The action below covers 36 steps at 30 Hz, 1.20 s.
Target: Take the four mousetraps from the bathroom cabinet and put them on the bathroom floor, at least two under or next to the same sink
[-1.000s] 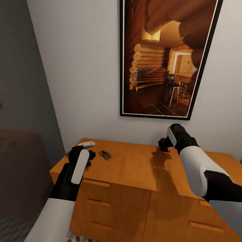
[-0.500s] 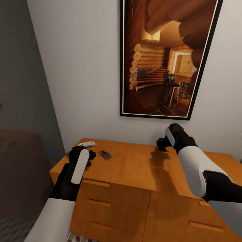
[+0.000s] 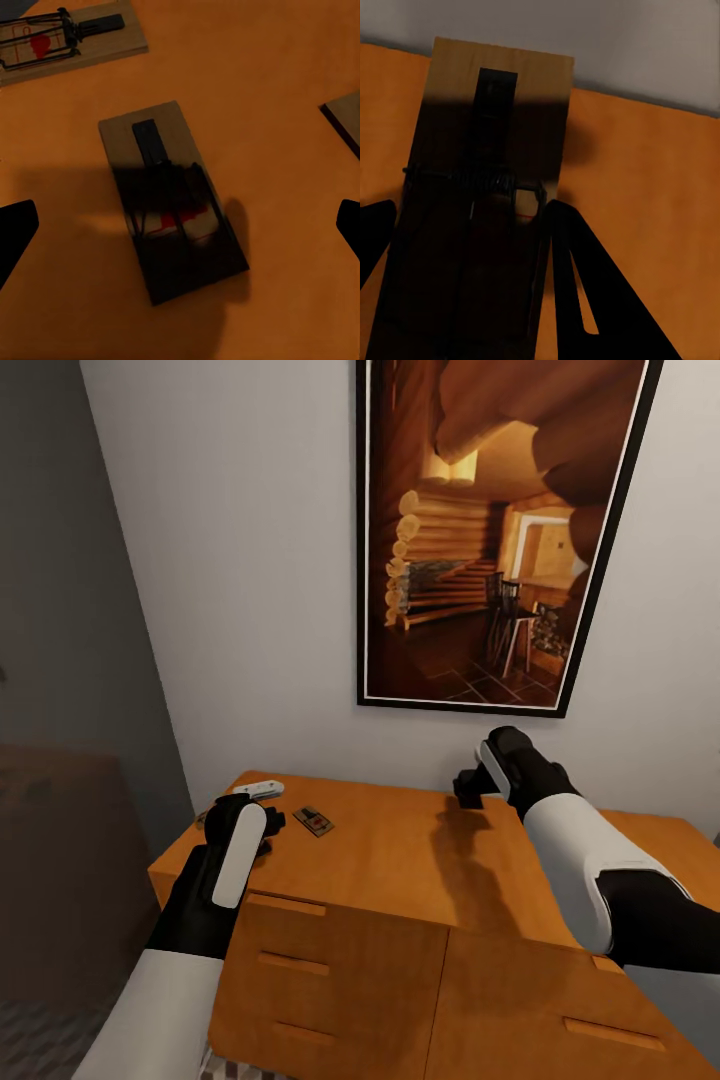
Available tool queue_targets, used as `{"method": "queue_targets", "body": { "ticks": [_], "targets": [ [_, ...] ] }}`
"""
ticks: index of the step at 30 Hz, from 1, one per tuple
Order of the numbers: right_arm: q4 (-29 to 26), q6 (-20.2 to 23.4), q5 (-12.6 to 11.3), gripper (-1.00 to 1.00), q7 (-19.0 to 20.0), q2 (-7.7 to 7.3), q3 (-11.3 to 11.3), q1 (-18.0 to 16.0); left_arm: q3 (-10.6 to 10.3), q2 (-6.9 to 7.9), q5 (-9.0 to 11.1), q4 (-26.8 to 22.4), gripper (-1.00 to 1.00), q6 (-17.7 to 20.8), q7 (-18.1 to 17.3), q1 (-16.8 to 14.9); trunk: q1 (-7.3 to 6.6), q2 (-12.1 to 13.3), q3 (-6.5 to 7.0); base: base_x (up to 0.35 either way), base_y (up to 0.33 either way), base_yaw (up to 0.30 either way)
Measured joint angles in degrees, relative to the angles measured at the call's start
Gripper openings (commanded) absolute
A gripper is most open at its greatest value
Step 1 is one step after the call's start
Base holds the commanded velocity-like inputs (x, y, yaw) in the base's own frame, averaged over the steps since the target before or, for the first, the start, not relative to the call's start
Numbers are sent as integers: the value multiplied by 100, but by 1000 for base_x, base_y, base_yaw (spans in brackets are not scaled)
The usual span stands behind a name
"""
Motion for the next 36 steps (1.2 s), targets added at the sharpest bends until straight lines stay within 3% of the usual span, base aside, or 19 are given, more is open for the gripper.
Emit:
{"method": "queue_targets", "body": {
  "ticks": [28,36],
  "targets": [
    [0,0,5,-100,39,-20,22,0,-9,0,-9,9,100,-13,240,2,0,0,0,1,0,0],
    [0,0,5,-100,38,-21,17,0,-9,0,-10,9,100,-16,240,0,-1,0,0,122,0,0]
  ]
}}
